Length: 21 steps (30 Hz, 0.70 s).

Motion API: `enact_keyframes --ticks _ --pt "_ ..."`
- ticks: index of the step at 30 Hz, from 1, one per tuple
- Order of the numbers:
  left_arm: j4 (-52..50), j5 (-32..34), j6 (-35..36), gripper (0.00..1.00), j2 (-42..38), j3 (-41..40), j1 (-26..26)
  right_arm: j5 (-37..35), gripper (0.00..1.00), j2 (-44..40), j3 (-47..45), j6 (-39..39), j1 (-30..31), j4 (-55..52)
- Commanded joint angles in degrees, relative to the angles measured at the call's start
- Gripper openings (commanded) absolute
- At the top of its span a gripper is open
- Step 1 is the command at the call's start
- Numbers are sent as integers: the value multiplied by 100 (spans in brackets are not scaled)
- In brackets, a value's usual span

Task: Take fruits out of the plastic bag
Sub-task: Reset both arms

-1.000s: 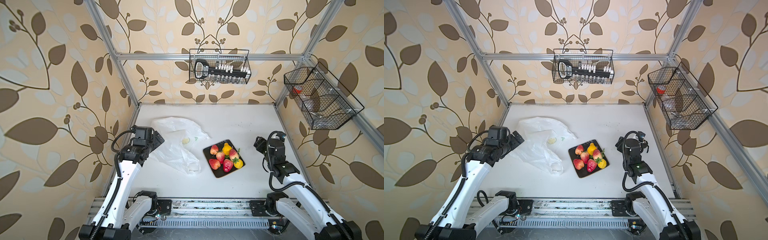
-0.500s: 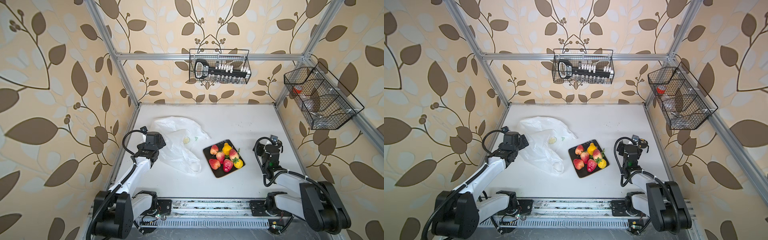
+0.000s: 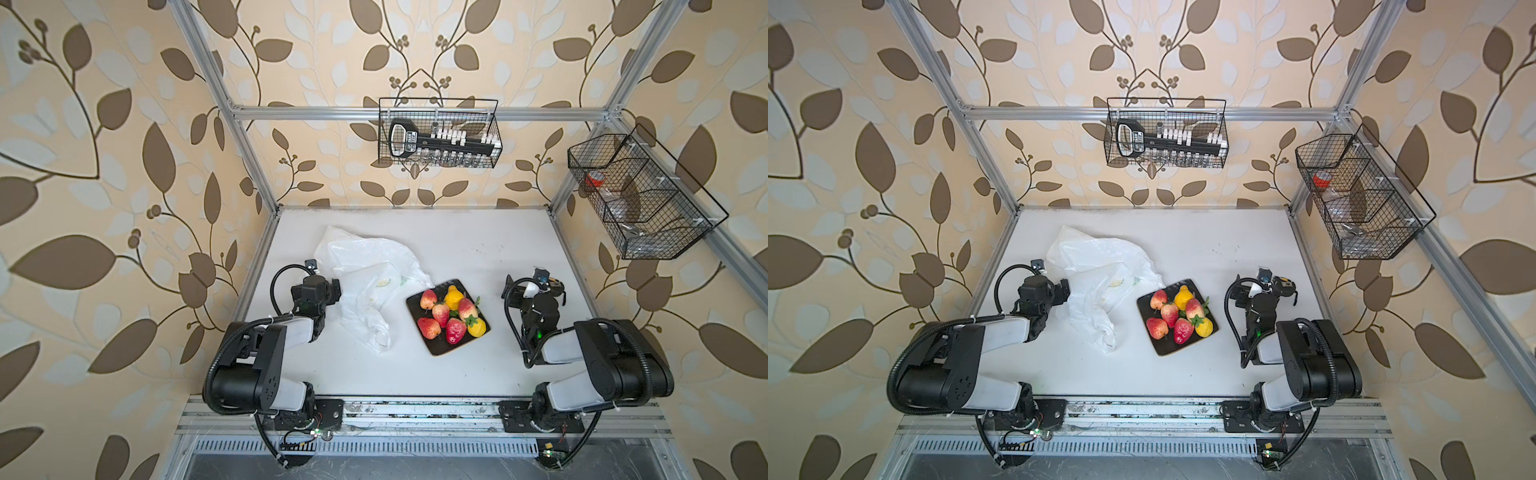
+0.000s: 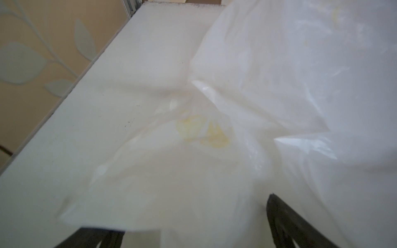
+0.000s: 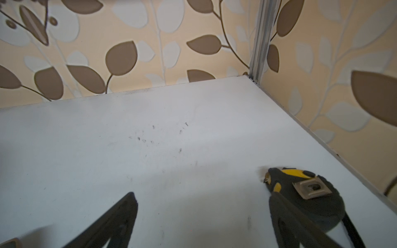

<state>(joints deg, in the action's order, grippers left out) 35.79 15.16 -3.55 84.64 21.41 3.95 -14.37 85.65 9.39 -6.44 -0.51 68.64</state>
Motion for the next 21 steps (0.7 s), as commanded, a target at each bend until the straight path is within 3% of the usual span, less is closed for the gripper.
enact_keyframes --ticks 1,13,21 --pt "710 -270 157 99 122 40 -55 -69 99 -2 133 -111 -17 133" --pt "719 -364 118 99 101 39 -117 -286 99 -9 230 -51 107 -81" --pt "719 -364 118 99 105 39 -120 8 99 -3 292 100 131 -169"
